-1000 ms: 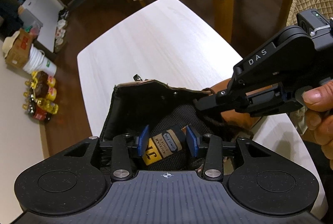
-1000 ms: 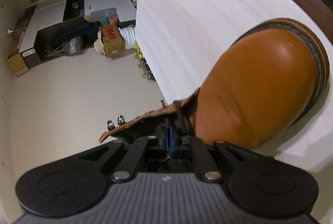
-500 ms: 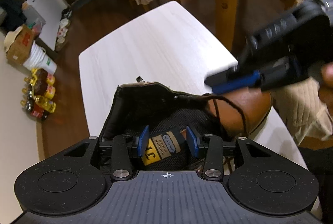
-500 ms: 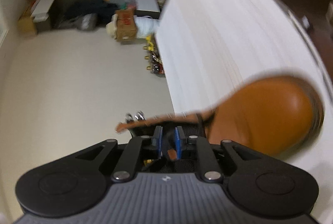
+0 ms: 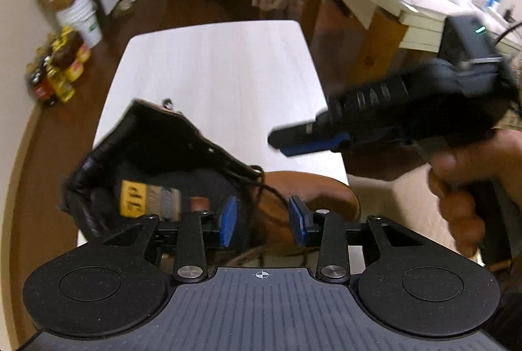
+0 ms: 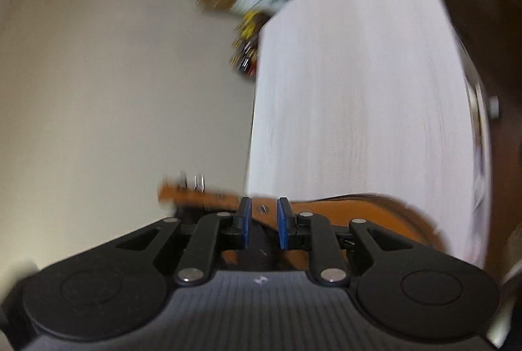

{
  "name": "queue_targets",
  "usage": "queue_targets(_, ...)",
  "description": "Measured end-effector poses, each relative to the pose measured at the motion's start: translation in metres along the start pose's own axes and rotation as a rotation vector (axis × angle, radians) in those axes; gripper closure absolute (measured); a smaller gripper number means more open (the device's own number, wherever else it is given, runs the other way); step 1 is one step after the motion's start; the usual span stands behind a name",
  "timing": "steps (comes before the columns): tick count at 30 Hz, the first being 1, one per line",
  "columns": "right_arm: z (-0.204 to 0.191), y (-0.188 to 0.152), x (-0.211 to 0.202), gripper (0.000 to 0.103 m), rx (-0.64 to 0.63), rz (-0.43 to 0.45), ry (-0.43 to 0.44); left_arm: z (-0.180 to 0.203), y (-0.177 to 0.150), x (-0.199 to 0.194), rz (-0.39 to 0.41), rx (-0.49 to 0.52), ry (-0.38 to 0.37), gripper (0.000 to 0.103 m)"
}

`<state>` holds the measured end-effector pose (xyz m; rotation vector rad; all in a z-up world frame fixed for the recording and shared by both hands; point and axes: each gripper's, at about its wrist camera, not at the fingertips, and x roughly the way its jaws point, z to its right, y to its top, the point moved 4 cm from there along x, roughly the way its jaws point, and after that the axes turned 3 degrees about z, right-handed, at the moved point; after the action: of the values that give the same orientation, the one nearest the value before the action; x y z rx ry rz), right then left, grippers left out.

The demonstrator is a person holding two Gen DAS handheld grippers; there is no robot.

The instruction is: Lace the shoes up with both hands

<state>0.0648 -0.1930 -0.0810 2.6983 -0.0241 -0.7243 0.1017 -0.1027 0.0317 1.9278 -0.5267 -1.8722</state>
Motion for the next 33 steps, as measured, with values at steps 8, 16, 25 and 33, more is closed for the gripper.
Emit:
queue_targets(8, -0.063, -0.017, 0.019, 0.083, -0.561, -0.123, -0.061, -0.006, -0.007, -0.019, 0.004, 0.051, 0.132, 0.064)
queue_targets(16, -0.064, -0.039, 0.045, 0.086, -0.780, -0.132, -0.238, -0.007, -0.009, -0.027, 0.057, 0.071, 0.118, 0.063)
queue_targets(25, -0.070, -0.049, 0.053, 0.086, -0.752, -0.117, -0.321, -0.013, -0.014, -0.047, 0.147, 0.105, 0.105, 0.060)
queue_targets(33, -0.065, -0.057, 0.066, 0.088, -0.744, -0.131, -0.389, -0.028, -0.019, -0.050, 0.154, 0.100, 0.105, 0.059)
